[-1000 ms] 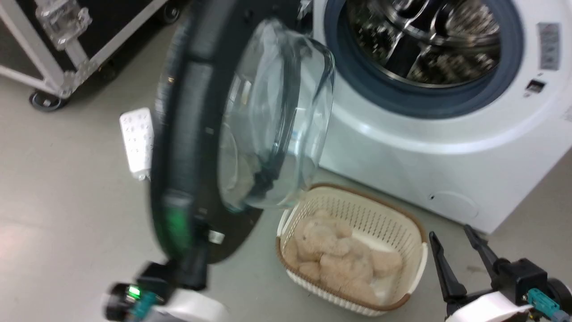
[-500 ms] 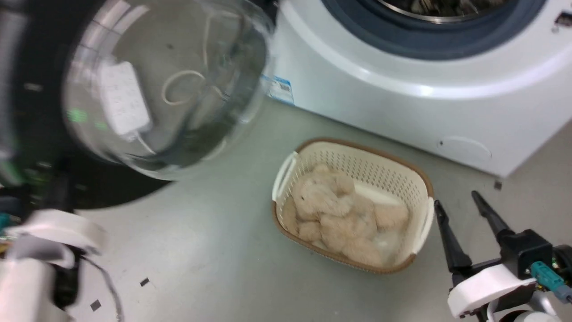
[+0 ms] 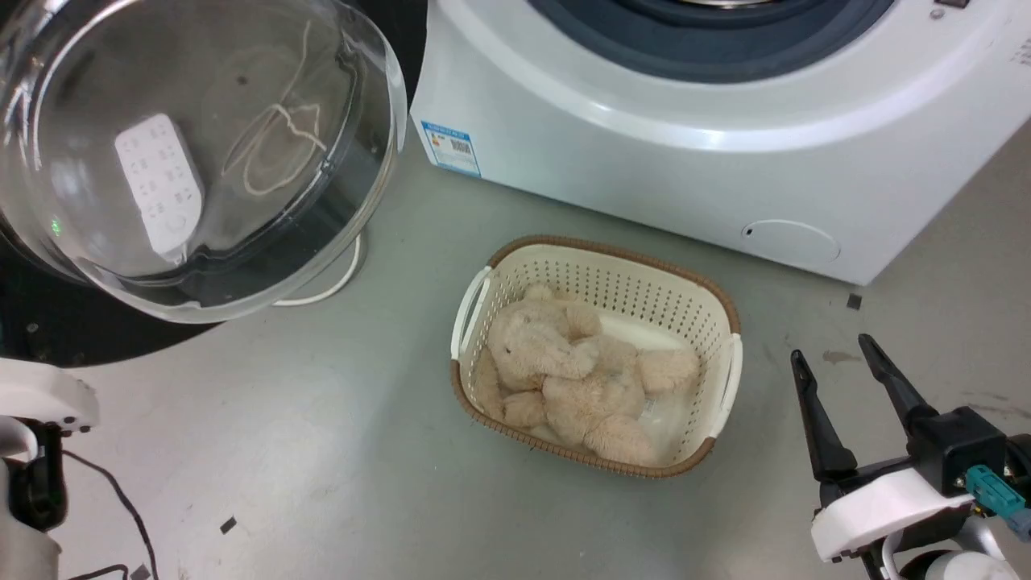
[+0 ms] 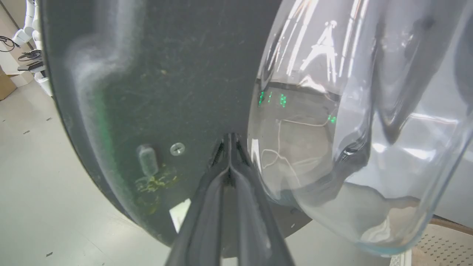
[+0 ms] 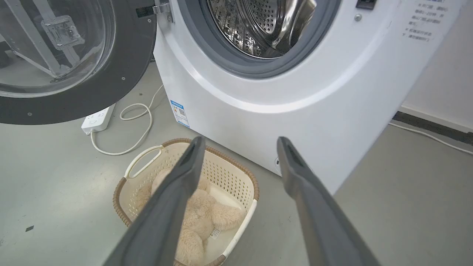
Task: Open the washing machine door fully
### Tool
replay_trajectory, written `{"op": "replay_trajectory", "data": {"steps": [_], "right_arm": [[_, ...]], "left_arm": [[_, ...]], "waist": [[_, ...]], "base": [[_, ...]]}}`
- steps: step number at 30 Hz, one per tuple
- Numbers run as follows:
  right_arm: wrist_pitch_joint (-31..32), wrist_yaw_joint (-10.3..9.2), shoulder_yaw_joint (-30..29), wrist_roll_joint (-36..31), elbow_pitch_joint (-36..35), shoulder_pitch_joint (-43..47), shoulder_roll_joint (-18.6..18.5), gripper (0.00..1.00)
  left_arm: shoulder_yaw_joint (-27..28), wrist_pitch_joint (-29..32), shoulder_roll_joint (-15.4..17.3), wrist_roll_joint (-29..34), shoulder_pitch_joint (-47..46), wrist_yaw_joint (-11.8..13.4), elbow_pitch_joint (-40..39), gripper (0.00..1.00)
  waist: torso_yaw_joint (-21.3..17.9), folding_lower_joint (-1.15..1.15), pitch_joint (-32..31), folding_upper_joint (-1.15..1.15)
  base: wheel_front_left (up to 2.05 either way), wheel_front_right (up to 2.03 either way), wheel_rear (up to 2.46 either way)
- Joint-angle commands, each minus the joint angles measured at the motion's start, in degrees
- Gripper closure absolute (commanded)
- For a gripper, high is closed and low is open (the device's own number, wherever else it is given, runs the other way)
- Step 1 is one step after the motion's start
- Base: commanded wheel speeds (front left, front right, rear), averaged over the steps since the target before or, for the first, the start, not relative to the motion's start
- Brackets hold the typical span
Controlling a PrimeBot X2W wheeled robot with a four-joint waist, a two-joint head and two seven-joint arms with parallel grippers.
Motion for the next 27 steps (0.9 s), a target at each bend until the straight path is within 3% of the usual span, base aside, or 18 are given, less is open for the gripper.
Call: {"op": "replay_trajectory", "data": {"steps": [1, 9, 14, 25, 26, 27], "right_arm": [[-0.8, -0.05, 0.0, 0.6, 0.5, -0.2, 0.1, 0.0], [-5.1, -0.05, -0.8, 1.9, 1.3, 0.4, 0.1, 0.0], [-8.0, -0.05, -1.5, 2.1, 0.3, 1.3, 0.1, 0.0], [-9.8, -0.05, 1.6, 2.8, -0.6, 5.5, 0.1, 0.0], [-9.8, -0.05, 1.8, 2.9, -0.6, 6.0, 0.1, 0.0], [-9.8, -0.05, 1.8, 3.0, -0.6, 6.4, 0.1, 0.0]], "left_arm": [[0.1, -0.6, -0.6, 0.8, 0.7, -0.2, -0.8, 1.0], [0.2, -0.7, -6.4, 6.3, 7.8, -0.6, -16.2, 1.0], [-3.6, -0.7, -11.7, 9.1, 14.1, -2.1, -25.3, 1.0], [-8.9, -0.7, -19.0, 10.2, 24.5, -2.2, -31.3, 1.0], [-9.1, -0.7, -19.5, 10.3, 25.2, -2.0, -31.3, 0.91], [-9.2, -0.7, -19.9, 10.5, 25.8, -1.7, -31.5, 0.55]], "waist": [[-0.2, 0.0, -1.1, 0.0], [-2.1, 0.0, -7.4, 0.0], [-5.1, 0.0, -11.5, 0.0], [-14.1, 0.0, -16.8, 0.0], [-14.6, 0.0, -17.0, 0.0], [-15.1, 0.0, -17.2, 0.0]], "base": [[0.0, 0.0, 0.0], [0.0, 0.0, 0.0], [0.0, 0.0, 0.0], [0.0, 0.0, 0.0], [0.0, 0.0, 0.0], [0.0, 0.0, 0.0]]}}
